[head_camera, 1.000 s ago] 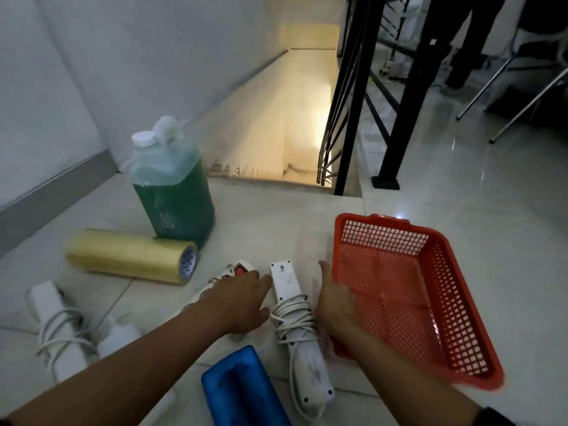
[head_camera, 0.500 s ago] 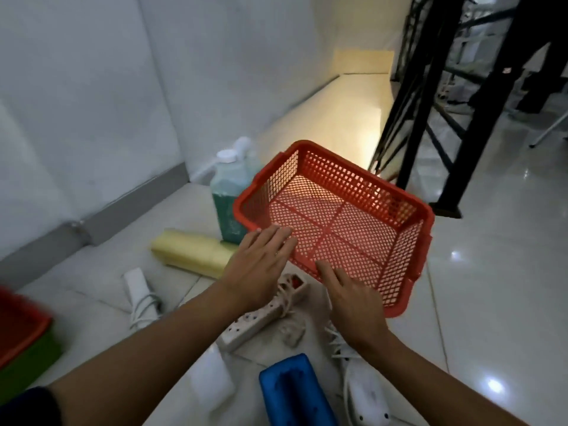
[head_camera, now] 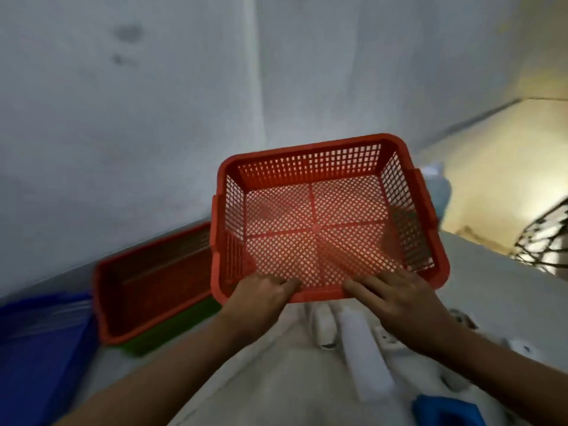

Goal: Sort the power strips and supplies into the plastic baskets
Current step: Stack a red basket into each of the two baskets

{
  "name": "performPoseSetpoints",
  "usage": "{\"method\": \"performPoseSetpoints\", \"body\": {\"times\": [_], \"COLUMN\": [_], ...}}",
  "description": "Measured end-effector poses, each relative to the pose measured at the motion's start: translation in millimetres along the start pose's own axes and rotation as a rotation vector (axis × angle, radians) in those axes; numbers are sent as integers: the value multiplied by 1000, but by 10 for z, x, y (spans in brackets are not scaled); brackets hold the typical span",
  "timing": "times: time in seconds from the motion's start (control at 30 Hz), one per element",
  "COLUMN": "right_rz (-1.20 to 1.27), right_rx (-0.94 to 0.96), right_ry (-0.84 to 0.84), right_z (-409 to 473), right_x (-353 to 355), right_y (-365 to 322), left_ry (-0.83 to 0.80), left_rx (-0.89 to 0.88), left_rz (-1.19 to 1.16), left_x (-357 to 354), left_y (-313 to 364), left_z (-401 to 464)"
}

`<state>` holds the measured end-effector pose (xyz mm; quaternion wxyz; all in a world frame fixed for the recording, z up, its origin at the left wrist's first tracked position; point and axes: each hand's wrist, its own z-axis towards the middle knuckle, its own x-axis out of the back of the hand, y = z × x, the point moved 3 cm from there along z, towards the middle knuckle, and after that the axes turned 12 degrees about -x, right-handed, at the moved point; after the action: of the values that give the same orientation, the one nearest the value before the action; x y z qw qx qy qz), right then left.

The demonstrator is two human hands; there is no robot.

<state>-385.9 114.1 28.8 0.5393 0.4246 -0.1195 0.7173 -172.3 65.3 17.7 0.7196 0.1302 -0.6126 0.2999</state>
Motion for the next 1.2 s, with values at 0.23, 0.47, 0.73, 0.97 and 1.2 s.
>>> {"method": "performPoseSetpoints", "body": {"times": [0.23,0.47,0.73,0.97,1.2], "right_rz": [44,4,244,370,349], "right_rx": [282,344,369,311,338], "right_ry": [-82,-381,-565,-659,-753], "right_z": [1318,2166,2099,2098,2155], "right_x": [-272,-469,-792,-1037,-1177], "right_y": [-1097,-2300,-3291,-3603,-3711], "left_ry": [31,10,-33,-114,-167], "left_rx": [448,830,1249,1375,1463], "left_rz": [-275,-293,-223,-181,-217], "left_x": [128,194,-25,-197,-255], "left_y": [-750,-1043,-877,-926,-973], "left_z": [-1416,-2693,-3568,-3529,-3351]}}
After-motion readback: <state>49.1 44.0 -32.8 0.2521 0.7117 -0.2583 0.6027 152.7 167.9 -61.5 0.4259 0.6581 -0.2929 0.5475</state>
